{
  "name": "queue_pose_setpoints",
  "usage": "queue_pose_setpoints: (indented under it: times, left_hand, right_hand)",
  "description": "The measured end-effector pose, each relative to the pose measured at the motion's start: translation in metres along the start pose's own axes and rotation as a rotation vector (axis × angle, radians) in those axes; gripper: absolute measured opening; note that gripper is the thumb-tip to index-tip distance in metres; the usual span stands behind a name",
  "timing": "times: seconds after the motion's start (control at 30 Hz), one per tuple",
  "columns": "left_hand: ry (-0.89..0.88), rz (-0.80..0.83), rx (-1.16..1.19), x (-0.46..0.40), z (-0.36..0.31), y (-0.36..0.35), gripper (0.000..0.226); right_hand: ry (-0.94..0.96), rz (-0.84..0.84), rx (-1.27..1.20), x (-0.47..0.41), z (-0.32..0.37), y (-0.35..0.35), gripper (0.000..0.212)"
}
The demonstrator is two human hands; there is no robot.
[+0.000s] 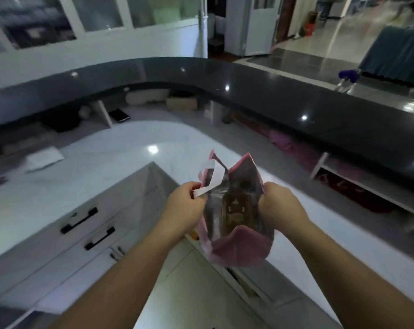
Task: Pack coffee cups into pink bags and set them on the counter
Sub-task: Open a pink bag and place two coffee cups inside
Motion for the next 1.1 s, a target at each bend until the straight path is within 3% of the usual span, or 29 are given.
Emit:
queue_pose_setpoints:
  times: [0.1, 0.23, 0.33, 0.57, 1.1]
  left_hand:
    - [0.076, -0.058, 0.065, 0.013, 0.054, 0.066, 0.011]
    - [0.155, -0.154, 0.072, 0.033, 0.117, 0.146, 0.020]
    - [0.213, -0.253, 0.093, 0.050, 0.158, 0.201, 0.030]
    - [0.369, -0.477, 0.122, 0.078, 0.242, 0.305, 0.031]
    - [0.655, -0.840, 0.055, 0.049, 0.349, 0.475, 0.013]
  right_hand:
    - [0.090, 0.032, 0.014, 0.003, 0.069, -0.043, 0.014]
    - [0.224, 0.078, 0.015, 0.007, 0.159, -0.096, 0.010]
    - [0.365, 0.131, 0.028, 0.010, 0.230, -0.132, 0.020]
    - [0.611, 0.289, 0.099, 0.020, 0.376, -0.218, 0.016]
    - [0.853, 0.580, 0.006, -0.022, 0.629, -0.366, 0.019]
Point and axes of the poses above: each hand's wrist, its own x-axis away from the middle knuckle, its own y-axis out of the back of the hand, z = x × y, the point moved 8 cm from there along -x, towards the middle knuckle, and after that the axes turned 7 degrees about -x, right-handed, at the moved point
